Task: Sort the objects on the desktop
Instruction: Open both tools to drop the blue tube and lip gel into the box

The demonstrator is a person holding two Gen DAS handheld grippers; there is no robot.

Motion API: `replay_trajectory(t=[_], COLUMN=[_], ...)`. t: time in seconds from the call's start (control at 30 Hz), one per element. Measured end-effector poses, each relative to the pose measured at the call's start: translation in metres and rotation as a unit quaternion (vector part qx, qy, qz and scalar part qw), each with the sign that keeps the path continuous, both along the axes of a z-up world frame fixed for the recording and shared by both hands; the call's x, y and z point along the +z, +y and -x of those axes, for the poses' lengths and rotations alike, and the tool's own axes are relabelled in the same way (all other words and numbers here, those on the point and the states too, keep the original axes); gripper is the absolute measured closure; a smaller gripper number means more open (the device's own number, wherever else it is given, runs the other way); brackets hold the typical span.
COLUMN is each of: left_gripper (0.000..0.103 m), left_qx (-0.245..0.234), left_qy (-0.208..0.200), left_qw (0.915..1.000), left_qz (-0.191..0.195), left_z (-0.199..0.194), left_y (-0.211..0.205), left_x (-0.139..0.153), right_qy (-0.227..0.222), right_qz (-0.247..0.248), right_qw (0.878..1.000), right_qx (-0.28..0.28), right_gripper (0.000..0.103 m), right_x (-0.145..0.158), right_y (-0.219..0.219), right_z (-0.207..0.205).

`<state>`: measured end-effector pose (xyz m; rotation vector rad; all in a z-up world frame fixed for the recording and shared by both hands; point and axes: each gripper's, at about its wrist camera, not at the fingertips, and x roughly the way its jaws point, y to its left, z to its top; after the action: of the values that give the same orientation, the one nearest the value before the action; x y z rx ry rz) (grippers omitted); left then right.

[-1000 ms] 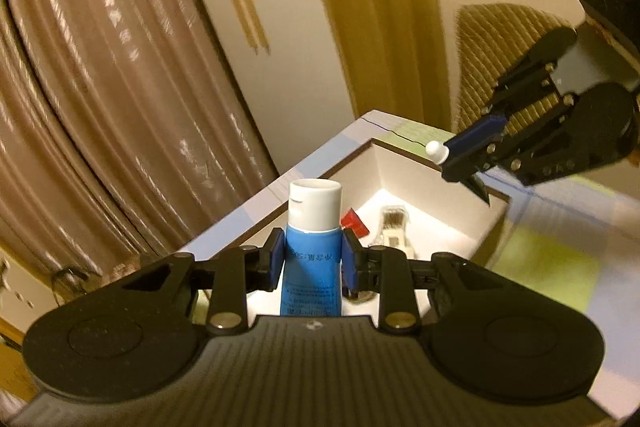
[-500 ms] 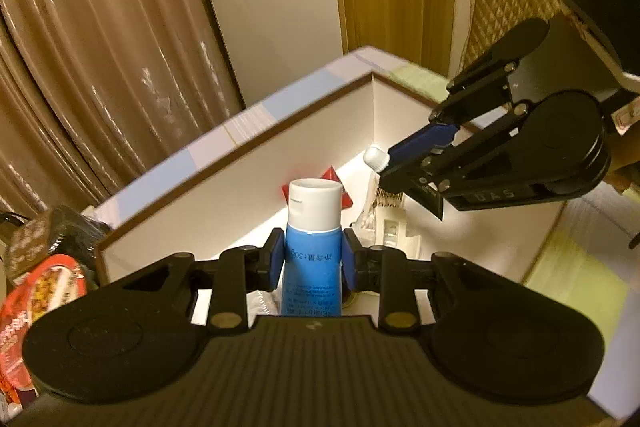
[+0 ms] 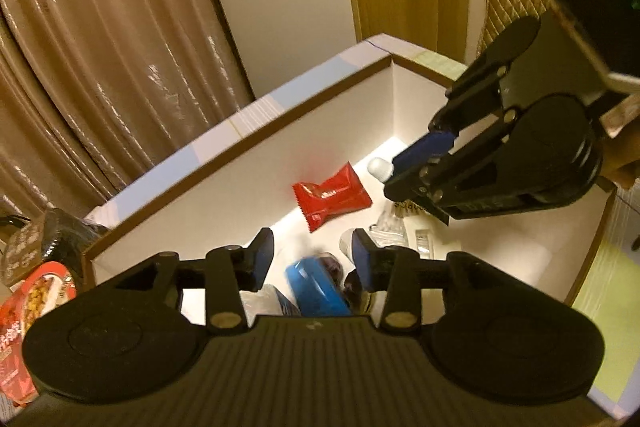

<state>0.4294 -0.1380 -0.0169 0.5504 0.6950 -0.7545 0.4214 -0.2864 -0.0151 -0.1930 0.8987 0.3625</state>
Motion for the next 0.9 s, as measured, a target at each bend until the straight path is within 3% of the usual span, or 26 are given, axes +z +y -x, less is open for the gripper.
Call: replay_trajectory(t=[0.53,0.9], left_gripper=[0.052,0.051], left_qx=[0.034,0.061], left_qy=[-0.026,-0.029], left_qw=[0.9987,0.997], left_qz=[0.029,0.038], left_z=[0.045,0.084], left_y=[0.047,0.076], left_x=[0.041,0.048], right_qy=[-0.019,-0.05], right_qz=[0.027,0.029], right_qw=[0.999,0.998], right_qx=[0.019,0.029], right_gripper=[0.087,0.087], right_x=[-0.001,0.024], right_y=[0.029,0.045], right_z=[-0.001,0.025])
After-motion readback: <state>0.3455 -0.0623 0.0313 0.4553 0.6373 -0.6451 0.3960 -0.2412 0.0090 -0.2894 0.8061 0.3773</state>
